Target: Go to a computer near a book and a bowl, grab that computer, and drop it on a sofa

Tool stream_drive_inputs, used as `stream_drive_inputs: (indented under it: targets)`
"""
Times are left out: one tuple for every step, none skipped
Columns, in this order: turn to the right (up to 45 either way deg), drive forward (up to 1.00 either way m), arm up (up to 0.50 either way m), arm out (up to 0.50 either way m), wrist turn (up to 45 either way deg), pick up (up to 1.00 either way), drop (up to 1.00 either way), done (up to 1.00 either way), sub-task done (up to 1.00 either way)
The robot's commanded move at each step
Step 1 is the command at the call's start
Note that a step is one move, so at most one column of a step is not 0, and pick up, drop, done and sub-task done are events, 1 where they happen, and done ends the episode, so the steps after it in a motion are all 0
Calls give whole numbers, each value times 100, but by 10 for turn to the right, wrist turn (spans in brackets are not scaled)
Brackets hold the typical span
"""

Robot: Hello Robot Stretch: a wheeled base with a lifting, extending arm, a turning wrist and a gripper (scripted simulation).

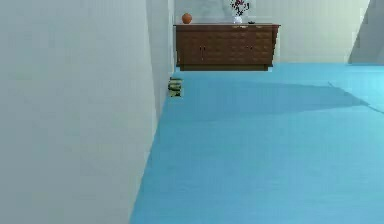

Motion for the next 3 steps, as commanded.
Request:
stream_drive_inputs:
  targets:
    - [450, 0, 0, 0, 0, 0, 0, 0, 0]
    - [300, 0, 0, 0, 0, 0, 0, 0, 0]
    - [0, 100, 0, 0, 0, 0, 0, 0, 0]
